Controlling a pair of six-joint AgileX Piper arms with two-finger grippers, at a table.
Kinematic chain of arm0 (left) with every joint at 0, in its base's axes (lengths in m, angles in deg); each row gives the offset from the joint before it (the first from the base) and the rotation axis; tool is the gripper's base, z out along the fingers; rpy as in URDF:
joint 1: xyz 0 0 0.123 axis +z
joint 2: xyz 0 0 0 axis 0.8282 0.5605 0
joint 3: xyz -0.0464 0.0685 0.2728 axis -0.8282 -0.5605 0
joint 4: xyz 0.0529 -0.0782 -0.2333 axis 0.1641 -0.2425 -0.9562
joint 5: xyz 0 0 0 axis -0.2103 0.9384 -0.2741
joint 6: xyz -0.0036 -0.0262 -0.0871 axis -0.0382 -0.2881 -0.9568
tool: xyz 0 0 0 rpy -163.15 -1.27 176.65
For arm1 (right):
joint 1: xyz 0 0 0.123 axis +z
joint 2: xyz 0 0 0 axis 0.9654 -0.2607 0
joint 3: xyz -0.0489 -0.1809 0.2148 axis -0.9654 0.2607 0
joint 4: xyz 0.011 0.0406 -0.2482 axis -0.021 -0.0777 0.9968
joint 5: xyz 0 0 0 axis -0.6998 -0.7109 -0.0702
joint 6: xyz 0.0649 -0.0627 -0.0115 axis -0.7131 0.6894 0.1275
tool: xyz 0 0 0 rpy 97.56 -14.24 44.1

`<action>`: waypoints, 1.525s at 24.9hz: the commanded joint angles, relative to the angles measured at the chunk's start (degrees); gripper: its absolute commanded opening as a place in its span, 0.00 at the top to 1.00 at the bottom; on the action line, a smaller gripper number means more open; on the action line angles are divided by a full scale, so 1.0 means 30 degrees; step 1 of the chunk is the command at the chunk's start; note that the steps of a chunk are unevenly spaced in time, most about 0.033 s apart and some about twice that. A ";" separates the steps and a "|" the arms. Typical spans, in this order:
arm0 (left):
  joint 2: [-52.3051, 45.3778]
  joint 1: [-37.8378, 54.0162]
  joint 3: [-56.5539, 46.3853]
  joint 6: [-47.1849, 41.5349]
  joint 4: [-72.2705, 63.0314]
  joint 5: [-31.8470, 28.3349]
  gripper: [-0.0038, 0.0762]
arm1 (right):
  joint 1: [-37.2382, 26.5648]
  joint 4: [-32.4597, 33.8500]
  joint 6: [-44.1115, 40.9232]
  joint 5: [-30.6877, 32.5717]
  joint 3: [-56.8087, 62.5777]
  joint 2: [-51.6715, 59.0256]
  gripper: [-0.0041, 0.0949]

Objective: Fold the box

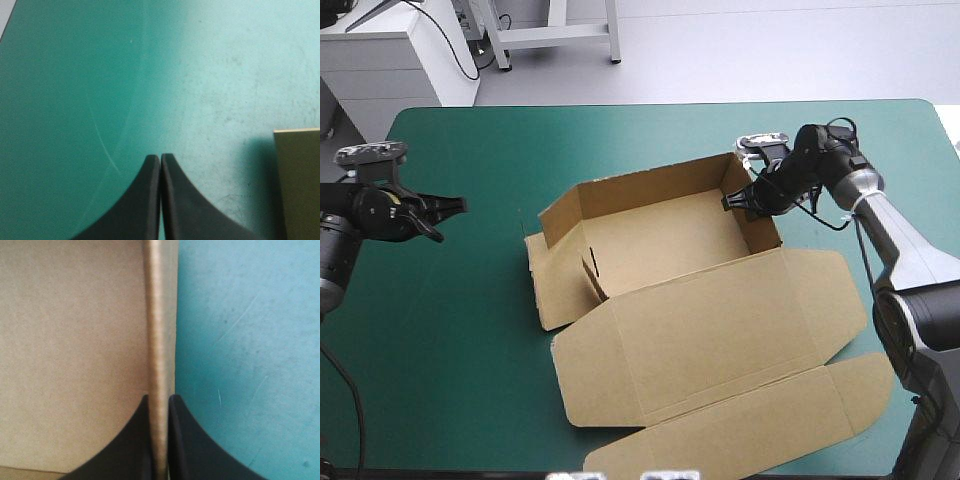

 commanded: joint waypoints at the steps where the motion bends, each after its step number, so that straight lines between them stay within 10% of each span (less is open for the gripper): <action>1: -0.0376 0.1998 0.0516 0.1260 -0.3147 -0.1390 0.96 | -0.1192 -0.2900 0.0593 -0.0554 -0.0583 0.2284 0.97; 18: 0.2914 0.4535 0.0550 1.3846 -2.7019 0.3154 0.96 | -0.3926 -0.8590 0.2763 0.0003 -0.0550 0.4967 0.97; 38: 0.0137 0.1892 0.0550 1.3506 -2.2402 0.4190 0.96 | -0.0078 -0.4632 0.0421 -0.3181 -0.0550 0.4981 0.97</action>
